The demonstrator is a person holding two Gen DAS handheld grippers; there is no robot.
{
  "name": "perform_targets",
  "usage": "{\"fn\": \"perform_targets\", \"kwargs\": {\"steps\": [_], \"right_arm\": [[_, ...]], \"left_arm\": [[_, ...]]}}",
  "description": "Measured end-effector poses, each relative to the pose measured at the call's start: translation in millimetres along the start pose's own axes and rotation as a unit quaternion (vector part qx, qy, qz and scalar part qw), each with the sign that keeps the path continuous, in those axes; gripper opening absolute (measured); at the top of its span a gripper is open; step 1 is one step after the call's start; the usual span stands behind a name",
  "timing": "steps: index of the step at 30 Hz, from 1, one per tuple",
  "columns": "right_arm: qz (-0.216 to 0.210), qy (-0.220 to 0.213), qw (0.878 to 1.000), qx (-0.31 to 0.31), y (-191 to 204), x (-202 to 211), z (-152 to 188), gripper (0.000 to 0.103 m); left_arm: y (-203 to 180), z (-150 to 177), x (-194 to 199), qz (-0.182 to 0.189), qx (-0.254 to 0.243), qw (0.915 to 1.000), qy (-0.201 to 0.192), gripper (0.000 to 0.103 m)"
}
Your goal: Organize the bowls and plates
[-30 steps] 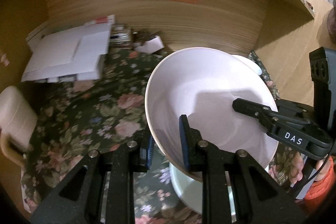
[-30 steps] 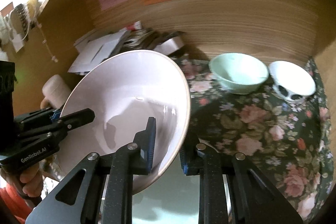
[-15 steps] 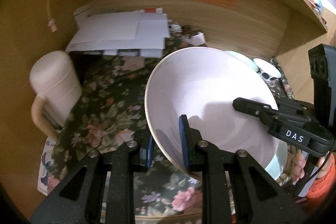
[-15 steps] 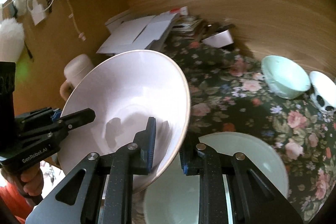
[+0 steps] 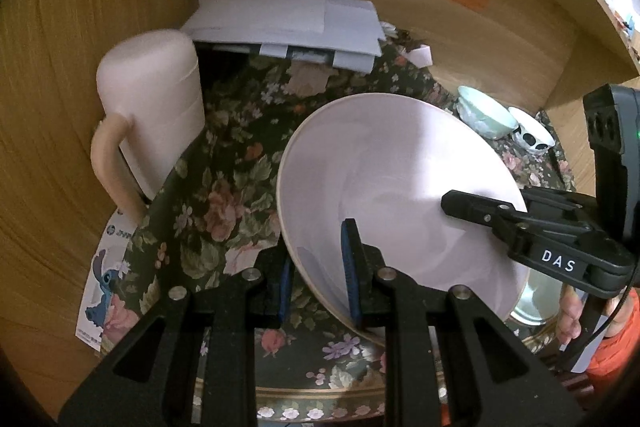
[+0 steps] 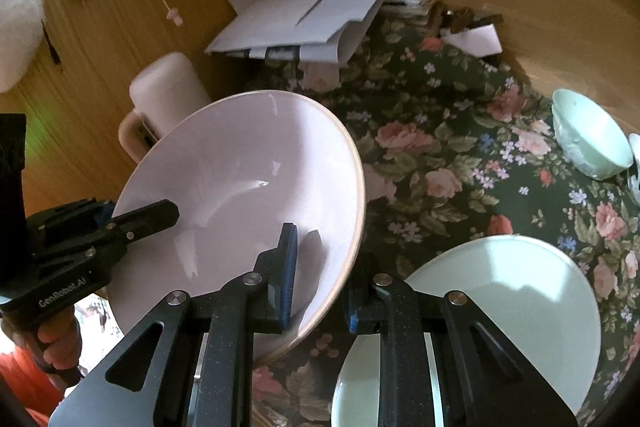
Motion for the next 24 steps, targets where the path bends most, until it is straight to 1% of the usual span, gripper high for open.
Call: {"fn": "perform_targets", "kwargs": {"steps": [6,14,21,23,24], "right_arm": [[0.008,0.032,0.999,-0.001,2,-19,8,0.018],[0.014,0.061,0.998,-0.002,-1,-37,17,0.018],[0.022,0.062,0.998,0.006,-3,-38,17,0.02],[0.024,0.058,0.998,0.005,-6,-36,17,0.02],[0.024,0.056,0.998,0.002,-7,-34,17,0.02]], "left_arm": [[12,7,-16,0.002,0.009,0.9998,0.019,0.022],[21,19,-35,0.0,0.017,0.999,0.04,0.022],[20,19,-34,0.0,0.006,0.9995,0.032,0.023],[19,19,-33,-0.01,-0.001,0.9995,0.029,0.029],[20,19,-31,-0.018,-0.004,0.9995,0.024,0.039]]}}
Point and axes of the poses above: each gripper's, at about its wrist camera, not at the fingertips, and x roughly against the way its jaws point, y to its left, z to its underside, the point moved 6 cm from there along -x, roughly the way its jaws point, and after that the axes turned 9 degrees about x, right-handed, at the moved point
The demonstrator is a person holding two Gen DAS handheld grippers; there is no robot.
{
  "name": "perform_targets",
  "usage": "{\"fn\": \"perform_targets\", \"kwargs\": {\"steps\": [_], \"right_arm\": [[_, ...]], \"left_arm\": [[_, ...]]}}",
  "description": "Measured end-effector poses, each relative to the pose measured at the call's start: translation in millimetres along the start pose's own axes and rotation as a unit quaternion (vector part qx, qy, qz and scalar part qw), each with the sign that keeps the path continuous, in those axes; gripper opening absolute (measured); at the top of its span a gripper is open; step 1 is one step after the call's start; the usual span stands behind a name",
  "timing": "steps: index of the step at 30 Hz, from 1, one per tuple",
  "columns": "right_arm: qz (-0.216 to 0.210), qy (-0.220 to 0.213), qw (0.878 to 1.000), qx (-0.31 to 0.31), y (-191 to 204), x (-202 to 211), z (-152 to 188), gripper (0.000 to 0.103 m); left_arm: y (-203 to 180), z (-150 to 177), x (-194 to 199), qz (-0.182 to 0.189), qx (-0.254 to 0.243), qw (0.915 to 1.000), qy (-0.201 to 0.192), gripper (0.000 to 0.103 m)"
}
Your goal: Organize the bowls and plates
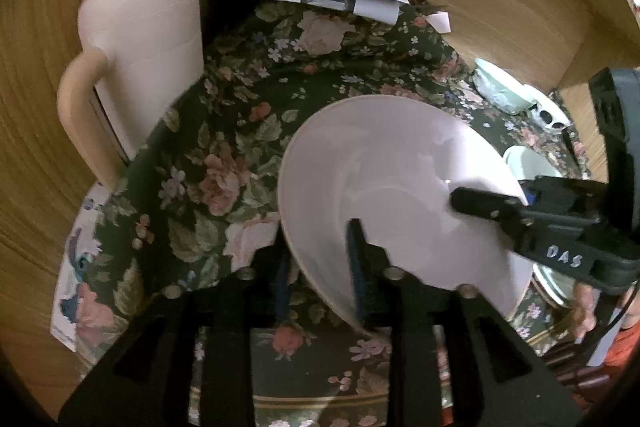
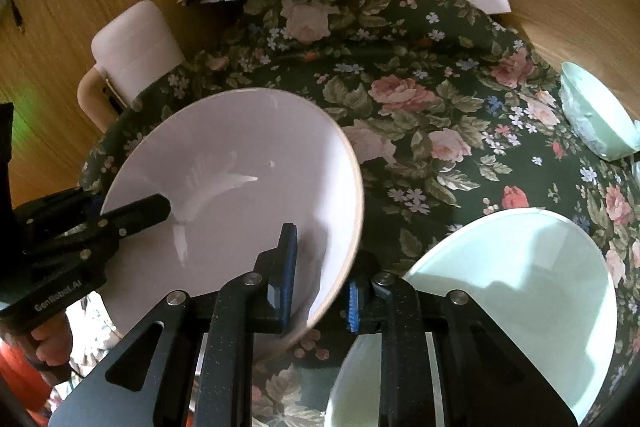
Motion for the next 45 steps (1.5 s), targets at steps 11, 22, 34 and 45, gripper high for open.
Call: {"fn": "perform_targets", "kwargs": {"steps": [11,22,34,45], "right_arm": [[-0.014,-0.029,0.999,-0.035,-25,27,0,0.031],[0.031,-0.081,0.995,-0.057,-81,80,-1,0.04],[0.089,-0.098,0.986,-0.104,-172,116,11,0.041],[0.119,-0.083,0.979,-0.145,-254,109,9,0.041]], "left_arm": [[7,-21,20,-0.027,0.015,0.9992,-0.023,0.056],[-60,-54,45,0.012,-0.033,0.9969,-0.07,0.063],[-158,-98,19,0.045,-0.084,0.9924,-0.077,0.065],[-215,-137,-34,0.043,-0.117,0.9904,-0.059,0.077]]}}
Point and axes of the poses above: each gripper's, at about its wrist camera, not at the fingertips, and x roughly against the way its jaws point, y to its left, z to its underside, the point moved 6 cm from there along -x, roughly the way its jaws point, and after that the axes turned 9 degrees about x, right-handed, at the moved point
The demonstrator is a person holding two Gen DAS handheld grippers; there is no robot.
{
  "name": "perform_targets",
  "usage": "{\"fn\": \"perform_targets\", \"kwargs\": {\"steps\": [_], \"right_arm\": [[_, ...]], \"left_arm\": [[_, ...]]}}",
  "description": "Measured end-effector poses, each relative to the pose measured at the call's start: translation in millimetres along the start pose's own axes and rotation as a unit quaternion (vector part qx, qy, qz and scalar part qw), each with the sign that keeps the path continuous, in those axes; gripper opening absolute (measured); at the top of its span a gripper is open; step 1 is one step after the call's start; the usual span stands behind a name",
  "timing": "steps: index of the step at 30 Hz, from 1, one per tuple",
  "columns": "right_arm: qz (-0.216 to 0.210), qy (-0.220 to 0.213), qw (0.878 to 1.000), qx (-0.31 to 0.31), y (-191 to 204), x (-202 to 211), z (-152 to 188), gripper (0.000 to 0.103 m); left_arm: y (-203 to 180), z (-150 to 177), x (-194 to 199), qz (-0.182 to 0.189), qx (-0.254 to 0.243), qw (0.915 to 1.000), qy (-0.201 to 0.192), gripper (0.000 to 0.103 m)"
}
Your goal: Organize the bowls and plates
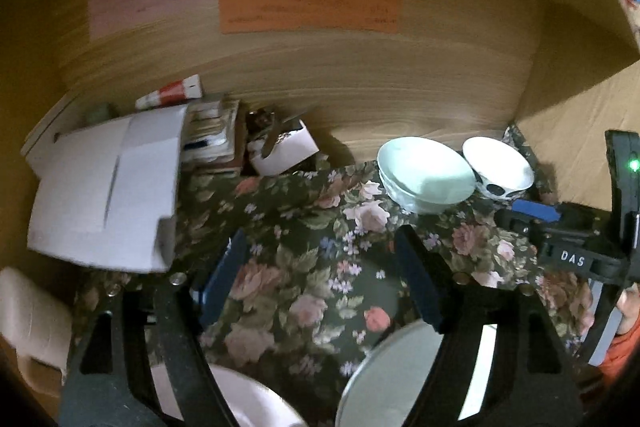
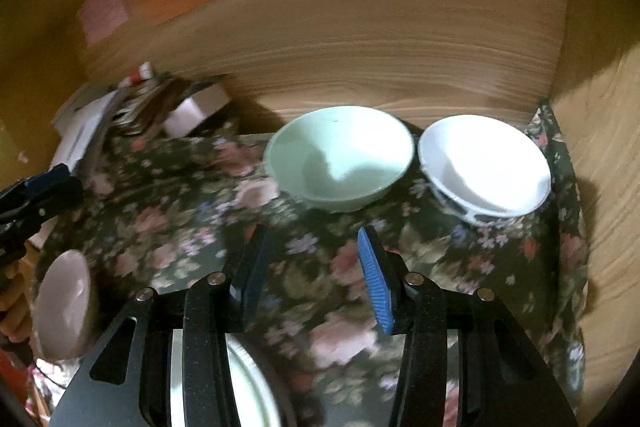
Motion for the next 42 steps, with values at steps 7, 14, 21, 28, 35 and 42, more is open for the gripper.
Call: {"fn": "perform_targets", "kwargs": {"steps": [7,14,21,28,35,42], "right_arm": [[0.008,0.027,0.999,-0.029,-33,-40,-11,0.041],[0.01,0.043,0.998,-0.054,-45,-72,-13,0.041],[0.004,0.052,0.996,-0.067,-49,-90,-12,0.044],[-0.009,0.068,0.995,-0.073,-51,-106,-5,0.036],[-0.027,0.076,0.996,-0.021,-30,-103,1,0.022],[-0.061,0.083,0.995,0.011,-3,-84,21,0.018]], "left_arm": [[-16,-17,-39,0.016,-0.013,0.9997,0.012,0.077],[-19,-25,-78,0.017,-0.005,0.9992,0.035,0.077],[-17,-21,-100,0.013,0.002,0.9988,0.048,0.077],[-21,-17,-107,0.014,-0.009,0.9987,0.049,0.077],[-22,-15,-111,0.02,-0.009,0.9977,0.064,0.077],[-24,1,-123,0.019,-0.016,0.9935,0.111,0.077]]}}
Point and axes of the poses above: each gripper's, at about its wrist camera, not at the fingertips, and x roughly against the way its jaws point, y to its left, z to its underside, the point moved 6 cm from there along -x, roughly the way its jaws point, and after that the axes turned 9 degrees about x, right-handed, at the moved point
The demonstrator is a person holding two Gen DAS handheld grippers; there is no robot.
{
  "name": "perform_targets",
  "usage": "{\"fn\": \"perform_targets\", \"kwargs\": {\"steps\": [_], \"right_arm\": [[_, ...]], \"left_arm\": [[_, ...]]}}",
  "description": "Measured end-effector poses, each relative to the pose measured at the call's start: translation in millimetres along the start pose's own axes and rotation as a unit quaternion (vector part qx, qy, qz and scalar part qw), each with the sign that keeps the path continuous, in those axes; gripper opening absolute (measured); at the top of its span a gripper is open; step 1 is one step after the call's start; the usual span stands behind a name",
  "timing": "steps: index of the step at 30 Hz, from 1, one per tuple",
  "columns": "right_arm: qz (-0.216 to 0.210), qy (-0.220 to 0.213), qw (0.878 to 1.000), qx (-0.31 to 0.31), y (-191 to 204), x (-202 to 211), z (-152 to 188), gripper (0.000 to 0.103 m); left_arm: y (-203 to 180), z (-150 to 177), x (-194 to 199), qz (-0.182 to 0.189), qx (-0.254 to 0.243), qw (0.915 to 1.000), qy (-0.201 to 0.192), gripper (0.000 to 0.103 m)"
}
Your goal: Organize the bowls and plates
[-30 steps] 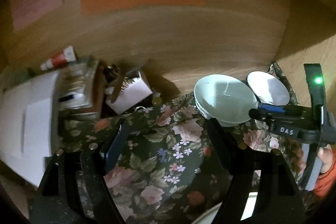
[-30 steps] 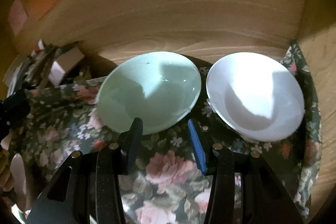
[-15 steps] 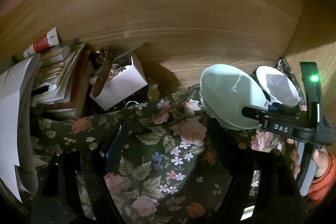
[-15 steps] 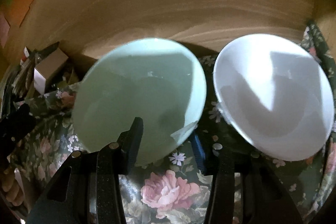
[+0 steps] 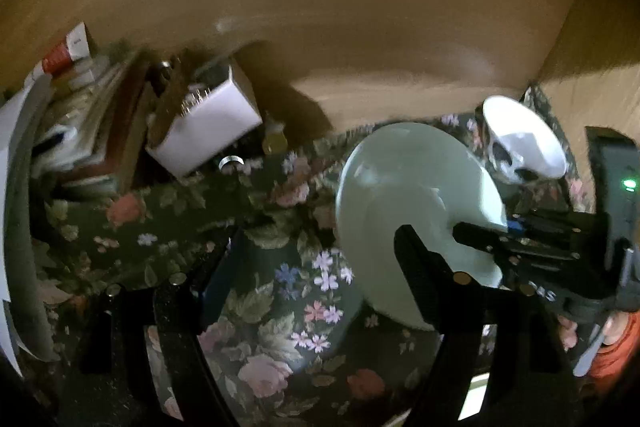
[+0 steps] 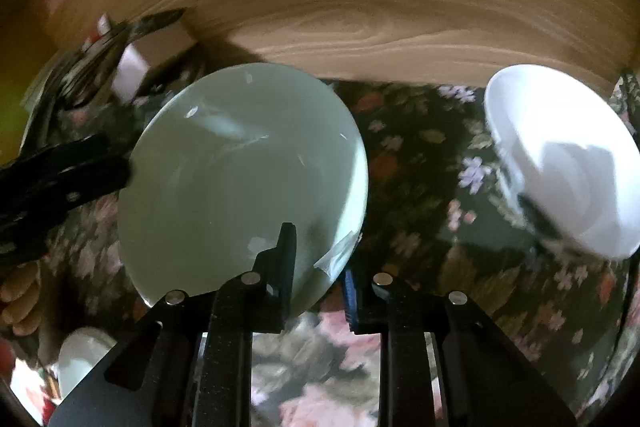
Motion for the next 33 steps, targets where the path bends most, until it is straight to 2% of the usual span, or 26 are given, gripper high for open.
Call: {"fn": "perform_targets", "kwargs": {"steps": [5,9,14,16,20,23,25,33], "right_arm": [[-0.01,0.004,1.0,0.005,14,12,16,0.018],[-0.009,0.0,1.0,-0.017,16,18,20,0.024],[-0.009,0.0,1.0,-0.018,24,26,25,0.027],[-0.015,-0.001,1.0,-0.024,15,32,24,0.028],[-0.026,-0.004,0.999,-0.036,18,23,20,0.03],[-0.027,-0.005,0.999,-0.04,19,17,17,0.03],[-0.027,-0.008,0.999,-0.045,19,17,16,0.029],[-0.027,-0.018,0.998,-0.05,20,25,14,0.028]], "left_arm": [[-6,14,-11,-0.007,-0.019,0.9992,0.034,0.076],[-11,21,-16,-0.009,-0.028,0.9982,0.053,0.068],[-10,27,-20,-0.006,-0.034,0.9969,0.07,0.052],[-12,29,-23,-0.006,-0.038,0.9963,0.077,0.045],[-16,34,-32,-0.005,-0.038,0.9951,0.091,0.029],[-19,37,-37,-0.002,-0.042,0.9944,0.097,0.022],[-21,37,-38,-0.002,-0.047,0.9945,0.094,0.019],[-22,37,-31,-0.004,-0.046,0.9953,0.086,0.019]]}}
Point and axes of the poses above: each gripper's, at about its wrist camera, not at the fingertips, and x roughly against the way its jaws point, y to its left, z to its underside, the point moved 6 cm from there along -x, roughly the way its jaws point, and after that the axes turned 9 degrees about x, right-handed, at the moved point
